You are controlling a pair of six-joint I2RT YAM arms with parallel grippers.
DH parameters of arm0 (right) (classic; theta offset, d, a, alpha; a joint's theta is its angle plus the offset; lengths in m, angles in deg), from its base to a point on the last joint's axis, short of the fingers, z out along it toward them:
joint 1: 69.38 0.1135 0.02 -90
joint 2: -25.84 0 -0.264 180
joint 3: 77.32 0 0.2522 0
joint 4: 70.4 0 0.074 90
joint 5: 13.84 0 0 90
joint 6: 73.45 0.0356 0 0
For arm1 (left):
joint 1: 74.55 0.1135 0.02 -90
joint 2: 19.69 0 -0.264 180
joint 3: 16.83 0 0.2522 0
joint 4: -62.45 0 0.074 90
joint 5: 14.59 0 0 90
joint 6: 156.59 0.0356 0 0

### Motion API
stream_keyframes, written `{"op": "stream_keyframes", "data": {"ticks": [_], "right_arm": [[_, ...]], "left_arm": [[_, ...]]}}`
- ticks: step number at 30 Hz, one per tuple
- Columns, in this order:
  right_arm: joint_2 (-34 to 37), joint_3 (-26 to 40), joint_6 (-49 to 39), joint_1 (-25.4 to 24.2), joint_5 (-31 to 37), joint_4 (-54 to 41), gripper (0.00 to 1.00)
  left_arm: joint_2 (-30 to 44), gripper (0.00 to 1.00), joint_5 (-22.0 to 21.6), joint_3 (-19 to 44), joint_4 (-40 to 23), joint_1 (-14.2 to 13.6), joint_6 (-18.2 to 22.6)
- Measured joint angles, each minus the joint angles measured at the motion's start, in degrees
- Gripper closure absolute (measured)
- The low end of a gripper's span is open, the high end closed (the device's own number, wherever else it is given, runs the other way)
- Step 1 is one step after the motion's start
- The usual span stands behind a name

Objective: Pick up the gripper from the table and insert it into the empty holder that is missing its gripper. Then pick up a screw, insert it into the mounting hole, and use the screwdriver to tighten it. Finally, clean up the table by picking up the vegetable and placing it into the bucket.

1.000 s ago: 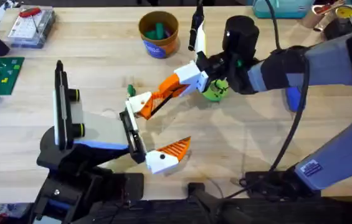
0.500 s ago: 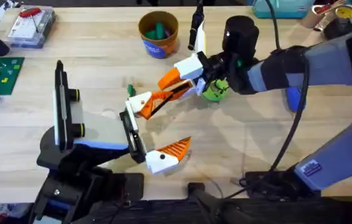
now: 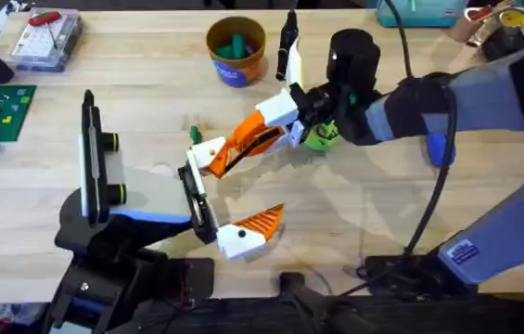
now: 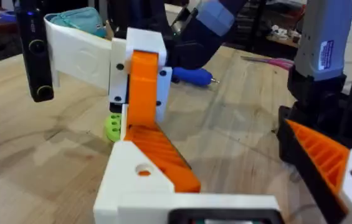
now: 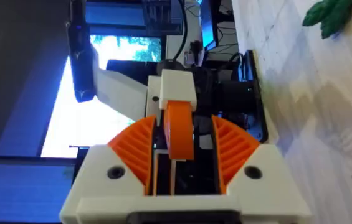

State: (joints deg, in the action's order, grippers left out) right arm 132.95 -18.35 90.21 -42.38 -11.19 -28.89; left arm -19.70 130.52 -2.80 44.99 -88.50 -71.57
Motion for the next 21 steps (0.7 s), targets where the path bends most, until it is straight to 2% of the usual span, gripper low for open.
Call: {"op": "stream_keyframes", "data": {"ticks": [4, 7, 8, 9, 21], "right_arm": [[0.0, 0.0, -0.07, -0.01, -0.02, 0.04, 0.638], [0.0, 0.0, -0.12, -0.01, -0.01, 0.2, 0.895], [0.0, 0.0, -0.1, -0.03, 0.0, 0.21, 0.96], [0.0, 0.0, 0.01, -0.05, 0.0, 0.17, 0.983], [-0.01, -0.31, 0.01, -0.07, 0.0, 0.31, 0.988]], "left_arm": [[0.0, 0.007, 0.0, 0.0, 0.01, 0.0, -0.01], [0.0, 0.007, -0.01, 0.0, -0.39, 0.0, -0.06], [0.0, 0.007, -0.04, 0.0, -0.48, 0.0, -0.07], [0.0, 0.007, -0.03, 0.0, -0.52, 0.0, -0.07], [0.0, 0.007, -0.01, 0.0, -0.57, 0.0, -0.08]]}}
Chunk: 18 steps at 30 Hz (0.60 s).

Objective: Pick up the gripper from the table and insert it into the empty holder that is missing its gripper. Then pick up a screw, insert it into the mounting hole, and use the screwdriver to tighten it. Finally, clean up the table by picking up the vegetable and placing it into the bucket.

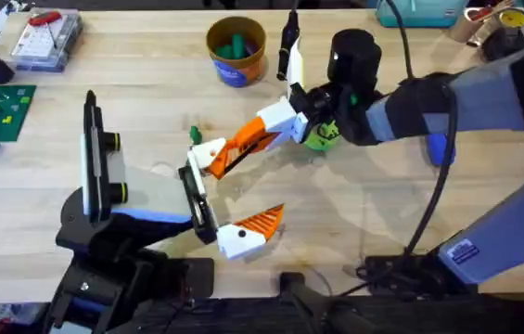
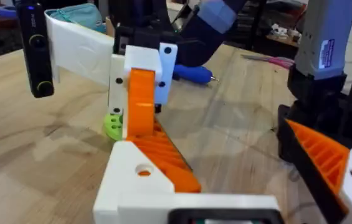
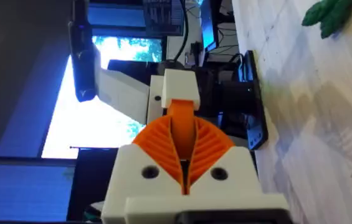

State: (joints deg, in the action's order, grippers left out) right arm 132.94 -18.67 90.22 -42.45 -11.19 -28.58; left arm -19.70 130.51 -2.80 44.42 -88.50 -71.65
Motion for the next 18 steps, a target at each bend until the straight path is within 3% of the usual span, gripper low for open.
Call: {"op": "stream_keyframes", "data": {"ticks": [18], "right_arm": [[-7.16, -10.4, 0.95, -0.47, 1.14, 4.93, 0.99]], "left_arm": [[0.0, 0.007, 2.09, 0.0, -0.13, -0.36, -0.79]]}}
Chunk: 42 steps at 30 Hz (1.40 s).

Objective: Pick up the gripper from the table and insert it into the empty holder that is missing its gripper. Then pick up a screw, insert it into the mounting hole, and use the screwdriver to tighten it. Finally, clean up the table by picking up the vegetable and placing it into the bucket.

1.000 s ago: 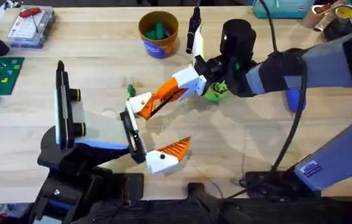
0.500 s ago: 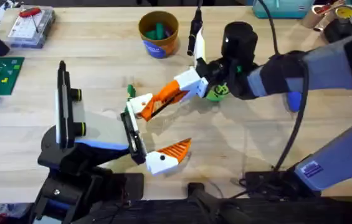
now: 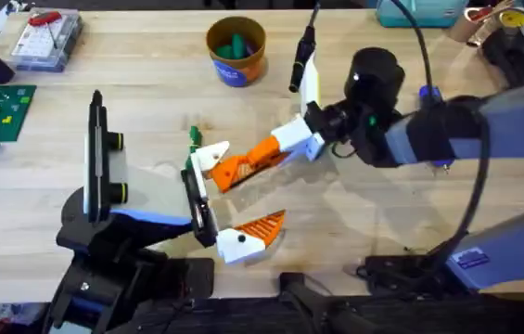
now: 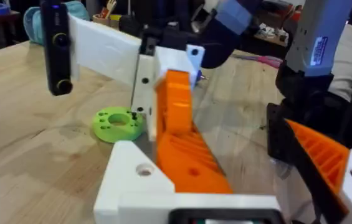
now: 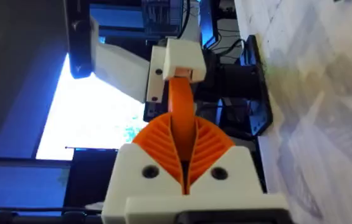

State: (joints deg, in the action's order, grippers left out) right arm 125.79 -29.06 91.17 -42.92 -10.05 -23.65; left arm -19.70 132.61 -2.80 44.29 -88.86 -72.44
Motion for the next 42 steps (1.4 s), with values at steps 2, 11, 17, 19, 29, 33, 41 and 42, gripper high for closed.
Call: {"op": "stream_keyframes", "data": {"ticks": [2, 11, 17, 19, 29, 33, 41, 42], "right_arm": [[-1.31, -1.78, 1.23, 0.05, 0.5, 1.61, 0.99], [-2.07, -4.04, 7.11, 1.68, 4.79, 4.24, 0.99], [-2.09, -4.04, 10.66, 1.88, 5.79, 6.93, 0.99], [-2.21, -4.04, 11.57, 1.87, 5.85, 7.22, 0.99], [-4.59, -4.12, 13.66, 1.36, 7.41, 6.01, 0.99], [-4.58, -4.37, 13.69, 0.52, 8.89, 5.91, 0.99], [-4.58, -4.54, 13.49, 0.57, 11.11, 5.95, 0.99], [-4.58, -4.58, 13.37, 0.76, 11.34, 5.96, 0.99]], "left_arm": [[0.0, 0.007, -0.13, 0.0, 0.23, 0.01, 0.06], [0.0, 0.007, -0.45, 0.0, 0.58, 0.01, 0.46], [0.0, 0.007, -0.94, 0.0, 0.58, 0.05, 0.49], [0.0, 0.007, -1.06, 0.0, 0.58, 0.05, 0.49], [0.0, 0.007, -1.33, 0.0, 0.96, 0.05, 0.88], [0.0, 0.007, -1.31, 0.0, 0.91, 0.05, 0.87], [0.0, 0.007, -1.69, 0.0, 0.82, 0.16, 0.86], [0.0, 0.007, -1.77, 0.0, 0.77, 0.18, 0.86]]}}
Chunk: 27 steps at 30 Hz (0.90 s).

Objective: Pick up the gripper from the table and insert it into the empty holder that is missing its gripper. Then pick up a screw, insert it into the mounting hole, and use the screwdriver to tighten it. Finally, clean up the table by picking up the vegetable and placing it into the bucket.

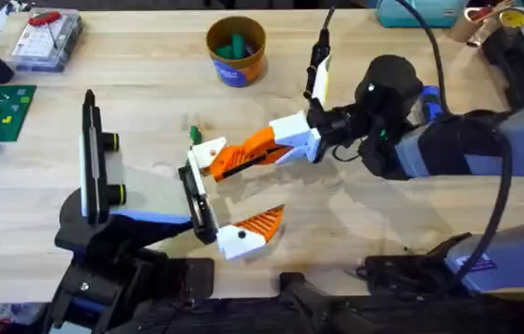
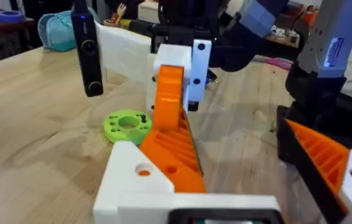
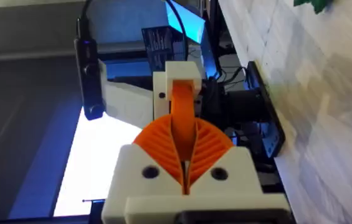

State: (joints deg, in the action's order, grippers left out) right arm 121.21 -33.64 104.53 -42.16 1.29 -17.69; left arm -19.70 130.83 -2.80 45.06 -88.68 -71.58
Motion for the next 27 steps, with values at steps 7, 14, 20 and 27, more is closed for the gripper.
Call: {"op": "stream_keyframes", "data": {"ticks": [7, 14, 20, 27], "right_arm": [[-0.01, -0.02, -1.17, 1.84, 3.27, 0.13, 0.99], [0.0, -0.1, -1.47, 2.65, 7.93, 0.17, 0.99], [-0.01, -0.09, -1.5, 3.01, 9.72, 0.17, 0.99], [-0.01, 0.12, -2.16, 3.34, 10.15, -0.05, 0.99]], "left_arm": [[0.0, 0.007, -0.52, 0.0, -0.01, 0.19, -0.01], [0.0, 0.007, -1.28, 0.0, -0.04, 0.24, 0.0], [0.0, 0.007, -1.82, 0.0, -0.06, 0.4, -0.01], [0.0, 0.007, -2.33, 0.0, -0.03, 0.42, 0.0]]}}
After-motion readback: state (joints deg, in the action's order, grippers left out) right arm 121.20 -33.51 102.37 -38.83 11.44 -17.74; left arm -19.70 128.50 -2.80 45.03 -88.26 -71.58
